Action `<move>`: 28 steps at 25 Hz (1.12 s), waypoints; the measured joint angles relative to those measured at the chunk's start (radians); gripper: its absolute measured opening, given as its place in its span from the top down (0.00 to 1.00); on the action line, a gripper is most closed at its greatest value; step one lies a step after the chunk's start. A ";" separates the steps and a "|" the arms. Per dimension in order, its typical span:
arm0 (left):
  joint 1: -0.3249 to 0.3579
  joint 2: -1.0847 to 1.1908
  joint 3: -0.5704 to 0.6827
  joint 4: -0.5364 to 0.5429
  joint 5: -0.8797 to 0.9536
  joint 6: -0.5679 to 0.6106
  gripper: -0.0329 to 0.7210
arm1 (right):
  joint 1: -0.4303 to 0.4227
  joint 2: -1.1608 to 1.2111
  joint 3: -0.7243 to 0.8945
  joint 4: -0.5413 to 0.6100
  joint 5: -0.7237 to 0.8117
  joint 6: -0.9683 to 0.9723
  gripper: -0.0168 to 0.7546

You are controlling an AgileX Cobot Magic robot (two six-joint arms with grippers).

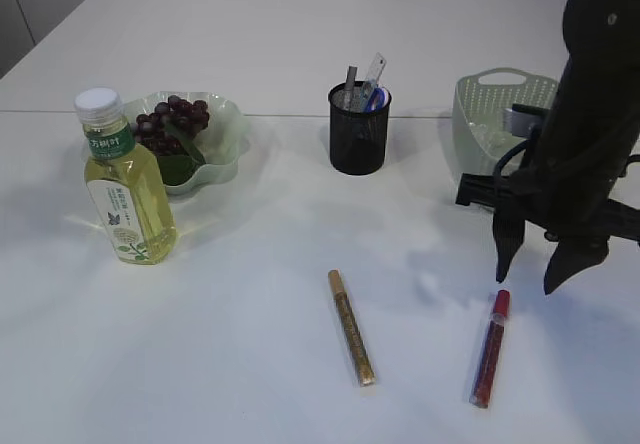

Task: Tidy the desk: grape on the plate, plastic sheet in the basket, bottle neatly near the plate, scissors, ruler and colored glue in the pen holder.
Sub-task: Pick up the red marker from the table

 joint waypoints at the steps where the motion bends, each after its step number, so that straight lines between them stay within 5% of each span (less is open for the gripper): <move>1: 0.000 0.000 0.000 0.000 0.000 0.000 0.55 | 0.000 0.011 0.000 0.002 -0.010 0.009 0.50; 28: 0.000 0.000 0.000 0.000 0.000 0.000 0.55 | 0.000 0.277 -0.006 0.004 -0.153 0.024 0.51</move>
